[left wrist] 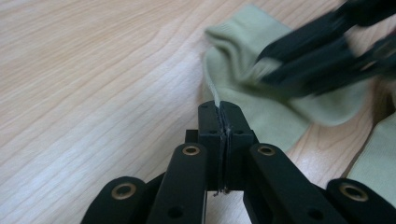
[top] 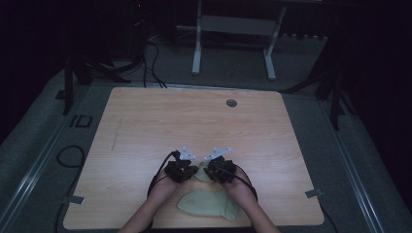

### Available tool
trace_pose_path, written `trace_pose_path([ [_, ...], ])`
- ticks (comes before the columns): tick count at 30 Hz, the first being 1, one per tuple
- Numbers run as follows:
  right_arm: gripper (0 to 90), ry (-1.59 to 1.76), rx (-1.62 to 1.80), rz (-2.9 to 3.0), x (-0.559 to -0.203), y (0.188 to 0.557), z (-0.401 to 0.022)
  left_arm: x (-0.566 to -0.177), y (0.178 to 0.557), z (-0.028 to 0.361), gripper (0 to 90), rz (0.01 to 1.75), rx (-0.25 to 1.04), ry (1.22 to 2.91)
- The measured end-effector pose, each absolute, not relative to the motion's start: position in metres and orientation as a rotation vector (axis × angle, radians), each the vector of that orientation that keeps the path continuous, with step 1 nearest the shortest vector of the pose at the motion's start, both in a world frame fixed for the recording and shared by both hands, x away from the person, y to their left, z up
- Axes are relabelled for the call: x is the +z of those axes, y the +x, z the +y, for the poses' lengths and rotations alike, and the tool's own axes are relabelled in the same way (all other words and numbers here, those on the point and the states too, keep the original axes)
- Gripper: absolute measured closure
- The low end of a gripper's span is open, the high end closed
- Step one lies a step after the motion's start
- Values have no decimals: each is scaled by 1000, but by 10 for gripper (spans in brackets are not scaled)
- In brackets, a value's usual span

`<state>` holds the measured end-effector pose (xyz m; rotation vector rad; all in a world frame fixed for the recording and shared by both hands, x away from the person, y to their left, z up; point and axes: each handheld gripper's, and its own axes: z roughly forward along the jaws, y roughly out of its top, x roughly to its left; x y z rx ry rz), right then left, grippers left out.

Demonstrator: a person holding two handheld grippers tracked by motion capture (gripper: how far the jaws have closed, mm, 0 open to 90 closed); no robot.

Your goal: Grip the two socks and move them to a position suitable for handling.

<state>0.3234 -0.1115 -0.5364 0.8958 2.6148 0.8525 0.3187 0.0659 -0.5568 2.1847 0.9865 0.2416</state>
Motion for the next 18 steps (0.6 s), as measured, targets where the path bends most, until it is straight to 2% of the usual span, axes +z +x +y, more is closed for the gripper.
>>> trace_pose_path([
  [9,838,928,991,2481,-494,315,-146,-541,309,85,884,1000,284,2145],
  [12,838,928,995,2473,-491,314,-151,-539,309,87,884,998,295,2154],
  [18,837,1025,1044,2410,-489,302,-193,-534,306,99,884,1006,270,2125],
])
